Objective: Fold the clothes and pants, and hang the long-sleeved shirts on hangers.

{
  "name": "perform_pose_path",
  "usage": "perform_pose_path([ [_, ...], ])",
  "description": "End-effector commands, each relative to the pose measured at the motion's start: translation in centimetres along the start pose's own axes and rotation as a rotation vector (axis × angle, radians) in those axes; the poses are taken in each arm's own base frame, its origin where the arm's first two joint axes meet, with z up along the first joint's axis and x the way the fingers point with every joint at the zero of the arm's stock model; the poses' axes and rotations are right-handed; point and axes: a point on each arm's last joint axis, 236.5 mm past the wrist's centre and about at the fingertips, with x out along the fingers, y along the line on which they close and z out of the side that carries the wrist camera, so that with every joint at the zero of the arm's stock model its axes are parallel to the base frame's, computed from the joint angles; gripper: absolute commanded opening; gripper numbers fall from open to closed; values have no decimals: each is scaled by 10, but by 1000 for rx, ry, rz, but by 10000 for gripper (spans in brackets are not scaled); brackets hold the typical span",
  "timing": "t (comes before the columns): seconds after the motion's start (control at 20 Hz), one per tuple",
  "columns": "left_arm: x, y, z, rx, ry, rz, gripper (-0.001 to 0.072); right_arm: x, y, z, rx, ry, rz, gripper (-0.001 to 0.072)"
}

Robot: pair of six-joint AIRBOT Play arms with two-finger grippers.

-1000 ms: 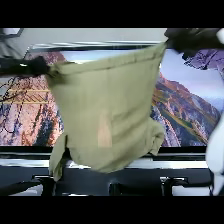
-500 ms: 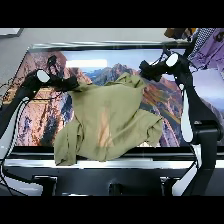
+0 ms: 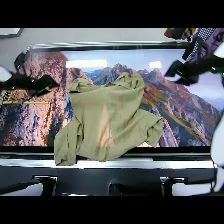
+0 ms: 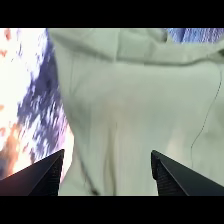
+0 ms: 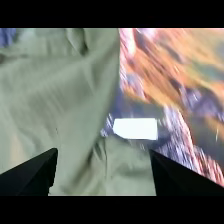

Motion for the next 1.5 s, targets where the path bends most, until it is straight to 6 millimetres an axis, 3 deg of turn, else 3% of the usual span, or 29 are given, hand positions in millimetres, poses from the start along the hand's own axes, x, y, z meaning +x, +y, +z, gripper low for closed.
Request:
perform_pose_path([
  [0.0,-15,22,-78,-118,54,5,622,-11,-18,-92,72,124,-12,664],
  [0.25,-8,24,-171,-287,79,-64,622,39,-19,-223,186,191,9,688],
  [0.4,-6,18,-203,-284,118,-82,622,79,-5,-293,266,324,84,687],
  [0.5,-4,12,-216,-286,150,-85,622,100,5,-318,282,348,115,687],
  [0.65,-2,7,-223,-291,173,-86,624,121,12,-328,270,336,111,686],
  [0.85,-3,7,-232,-291,208,-77,624,149,16,-314,337,284,122,653],
  [0.9,-3,7,-232,-291,211,-76,624,155,15,-311,363,278,122,595],
  [0.95,-2,8,-234,-293,215,-74,624,160,15,-311,384,281,127,521],
  [1.0,-1,10,-236,-297,221,-70,623,162,16,-311,386,284,132,224],
  [1.05,2,12,-241,-303,231,-65,624,161,17,-310,386,282,133,42],
  [1.45,19,2,-308,-417,410,-70,624,141,31,-312,405,293,173,23],
])
